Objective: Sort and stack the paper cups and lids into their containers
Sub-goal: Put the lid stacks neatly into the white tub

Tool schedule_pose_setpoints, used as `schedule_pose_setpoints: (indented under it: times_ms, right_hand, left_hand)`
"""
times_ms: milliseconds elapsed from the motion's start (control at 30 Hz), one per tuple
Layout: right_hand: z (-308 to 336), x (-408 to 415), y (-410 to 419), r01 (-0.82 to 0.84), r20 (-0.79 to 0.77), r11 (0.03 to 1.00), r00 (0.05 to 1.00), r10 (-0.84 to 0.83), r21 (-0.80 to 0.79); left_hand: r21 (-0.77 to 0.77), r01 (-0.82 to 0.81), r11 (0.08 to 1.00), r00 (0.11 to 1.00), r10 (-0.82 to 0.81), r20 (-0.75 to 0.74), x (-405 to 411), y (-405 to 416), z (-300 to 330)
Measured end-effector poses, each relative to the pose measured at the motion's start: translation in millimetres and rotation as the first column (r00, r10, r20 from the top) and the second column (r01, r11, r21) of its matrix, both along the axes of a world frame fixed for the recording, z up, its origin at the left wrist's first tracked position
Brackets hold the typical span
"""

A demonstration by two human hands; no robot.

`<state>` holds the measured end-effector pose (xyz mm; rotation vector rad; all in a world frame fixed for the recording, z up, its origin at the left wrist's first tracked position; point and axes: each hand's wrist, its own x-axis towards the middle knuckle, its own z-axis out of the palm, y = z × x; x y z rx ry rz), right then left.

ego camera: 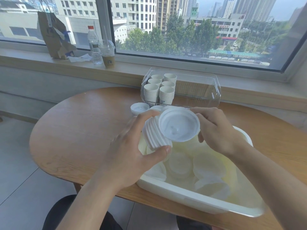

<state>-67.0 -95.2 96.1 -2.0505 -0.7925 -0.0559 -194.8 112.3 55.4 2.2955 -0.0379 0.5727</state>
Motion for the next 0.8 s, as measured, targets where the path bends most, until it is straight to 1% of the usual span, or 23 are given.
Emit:
schedule_pose_setpoints:
  times_ms: [67, 133, 267, 367, 433, 533, 600, 700, 800]
  right_hand:
    - [2, 1, 0, -0.042, -0.112, 0.996, 0.992, 0.052, 0.084]
    - [2, 1, -1, -0.050, -0.182, 0.992, 0.981, 0.071, 0.116]
    - [0, 4, -2, -0.037, -0.249, 0.998, 0.967, 0.046, 0.041]
    - [-1, 4, -2, -0.137, -0.306, 0.989, 0.940, 0.147, 0.054]
    - [-2, 4, -1, -0.163, -0.279, 0.986, 0.946, 0.164, 0.028]
    - [-5, 7, -2, -0.127, -0.209, 0.992, 0.970, 0.121, -0.016]
    - [-7, 10, -3, -0.115, -0.182, 0.993, 0.977, 0.112, -0.007]
    - [-8, 13, -4, -0.135, -0.173, 0.991, 0.975, 0.136, 0.020]
    - [-9, 11, -3, -0.196, -0.182, 0.981, 0.965, 0.190, -0.013]
  left_hand:
    - [-0.010, -0.004, 1.000, 1.000, 0.004, -0.014, 0, 0, 1]
    - [-0.013, 0.002, 1.000, 1.000, -0.002, -0.026, 0, 0, 2]
    - [-0.012, 0.008, 1.000, 1.000, -0.008, -0.026, 4, -1, 3]
    - [-0.015, -0.010, 1.000, 1.000, 0.010, -0.016, 6, -2, 2]
    - [-0.028, -0.014, 1.000, 1.000, 0.013, -0.017, 6, -1, 2]
    - [-0.039, -0.004, 0.999, 1.000, 0.003, -0.020, 6, -1, 2]
    - [-0.037, 0.002, 0.999, 1.000, -0.003, -0.015, 7, -1, 1]
    - [-0.024, 0.006, 1.000, 1.000, -0.007, -0.013, 8, 0, 1]
    - [0.024, -0.013, 1.000, 1.000, 0.013, -0.013, 7, 1, 0]
